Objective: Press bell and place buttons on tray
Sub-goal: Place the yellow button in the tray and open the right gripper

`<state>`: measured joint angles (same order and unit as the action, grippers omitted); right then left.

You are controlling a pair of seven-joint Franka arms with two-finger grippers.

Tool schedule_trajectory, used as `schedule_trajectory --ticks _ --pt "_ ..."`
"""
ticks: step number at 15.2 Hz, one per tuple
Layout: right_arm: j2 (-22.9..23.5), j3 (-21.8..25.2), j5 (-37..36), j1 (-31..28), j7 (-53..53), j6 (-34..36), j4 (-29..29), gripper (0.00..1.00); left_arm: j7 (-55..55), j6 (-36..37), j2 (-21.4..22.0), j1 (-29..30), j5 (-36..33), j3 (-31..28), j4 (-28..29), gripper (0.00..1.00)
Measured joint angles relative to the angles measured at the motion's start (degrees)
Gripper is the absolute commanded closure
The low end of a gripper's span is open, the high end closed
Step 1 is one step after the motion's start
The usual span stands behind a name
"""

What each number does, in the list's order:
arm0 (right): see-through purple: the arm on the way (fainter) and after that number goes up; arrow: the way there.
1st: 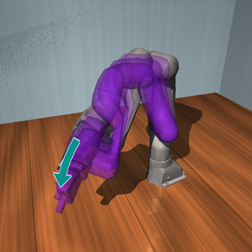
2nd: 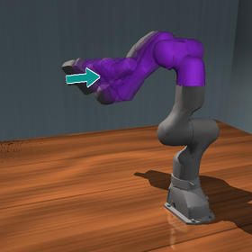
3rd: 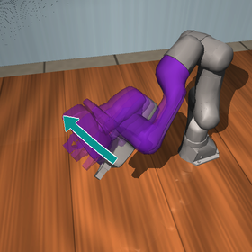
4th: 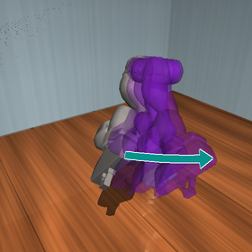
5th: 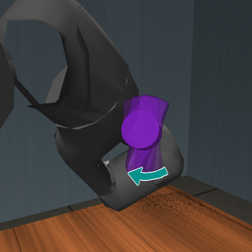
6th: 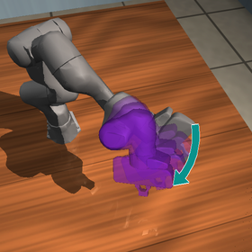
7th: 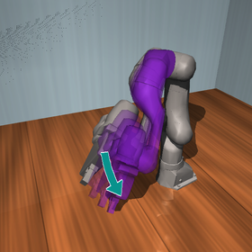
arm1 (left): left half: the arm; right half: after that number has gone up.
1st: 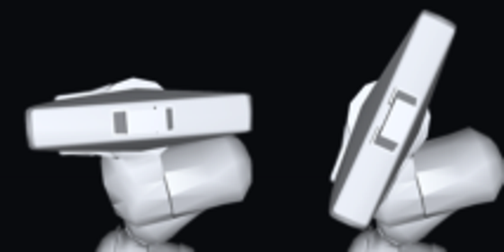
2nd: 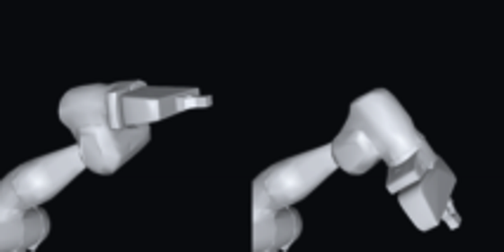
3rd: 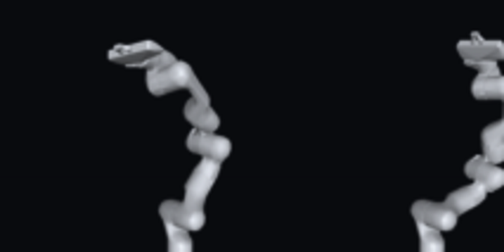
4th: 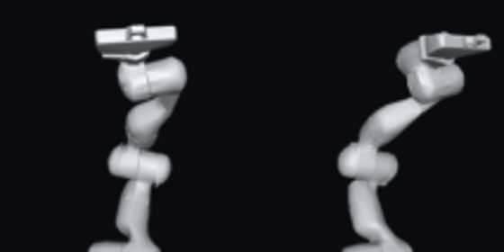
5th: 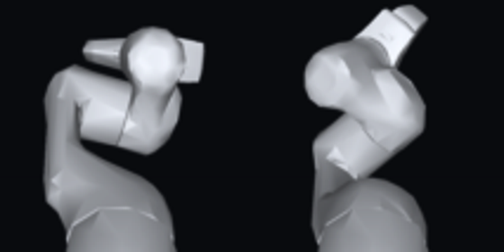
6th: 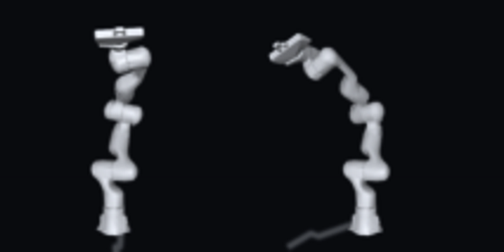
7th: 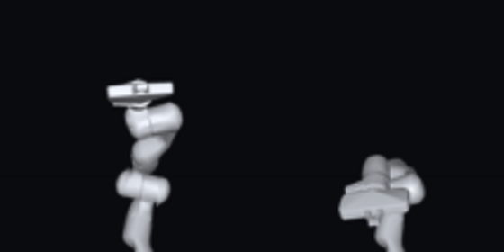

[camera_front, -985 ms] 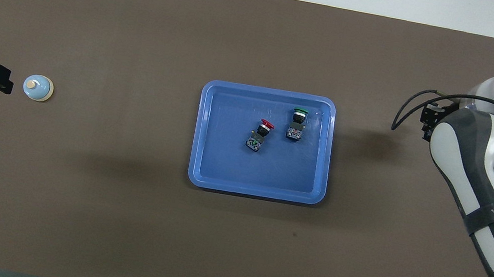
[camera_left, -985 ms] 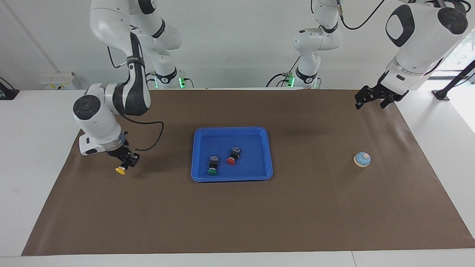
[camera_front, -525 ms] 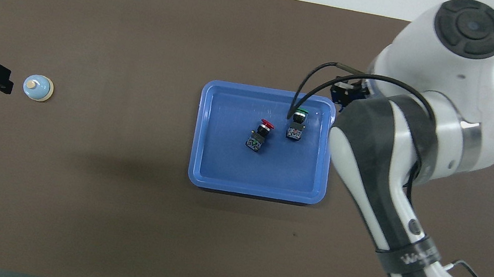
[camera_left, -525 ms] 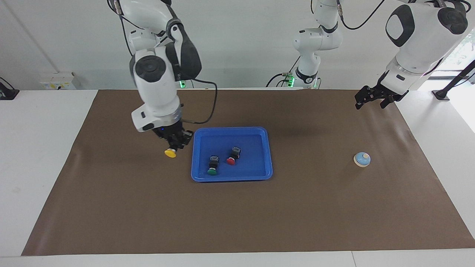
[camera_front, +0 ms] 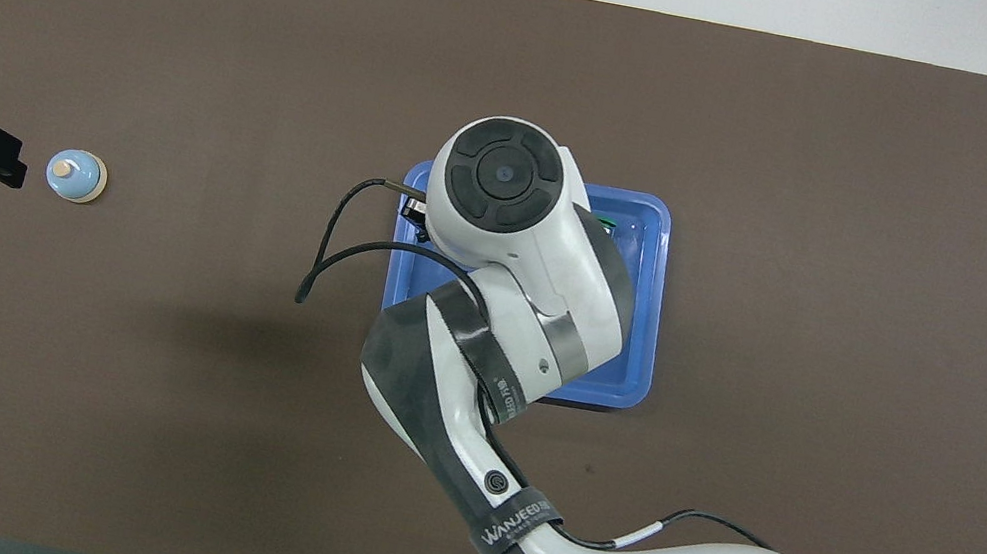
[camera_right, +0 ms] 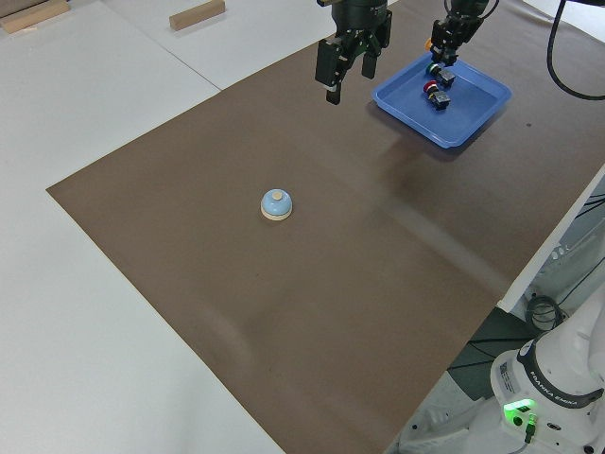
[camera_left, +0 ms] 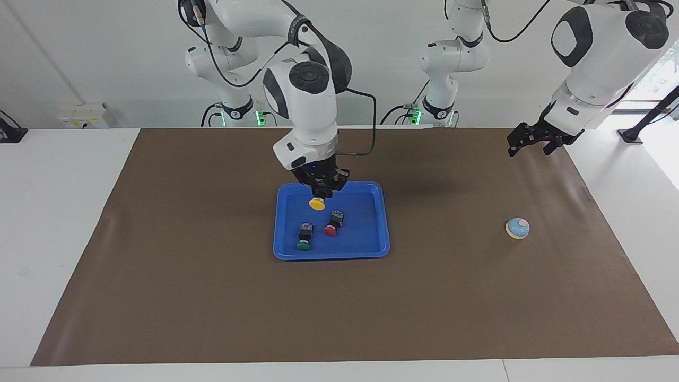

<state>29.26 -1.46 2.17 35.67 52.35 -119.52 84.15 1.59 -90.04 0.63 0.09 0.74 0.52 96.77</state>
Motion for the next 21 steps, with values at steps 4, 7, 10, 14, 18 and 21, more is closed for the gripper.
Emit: schedule_trajectory --ticks 4,7,10,14,18,21 --pt "3.91 0.13 0.0 0.73 0.59 -9.82 4.14 1.0 0.0 0.0 0.0 0.0 0.0 0.0 0.0 0.0" --pt "5.07 0.1 0.0 1.05 0.59 -13.63 6.54 1.0 0.0 0.0 0.0 0.0 0.0 0.0 0.0 0.0" --pt "5.15 0.11 0.0 1.2 0.43 -14.7 7.37 1.0 0.0 0.0 0.0 0.0 0.0 0.0 0.0 0.0" --pt "5.15 0.13 0.02 1.2 1.85 -15.58 7.68 0.0 0.0 0.0 0.0 0.0 0.0 0.0 0.0 0.0" --pt "4.26 0.49 0.02 0.89 5.51 -13.75 7.42 0.0 0.0 0.0 0.0 0.0 0.0 0.0 0.0 0.0" --pt "1.38 0.83 0.02 -2.14 5.25 -9.58 7.13 0.0 0.0 0.0 0.0 0.0 0.0 0.0 0.0 0.0"
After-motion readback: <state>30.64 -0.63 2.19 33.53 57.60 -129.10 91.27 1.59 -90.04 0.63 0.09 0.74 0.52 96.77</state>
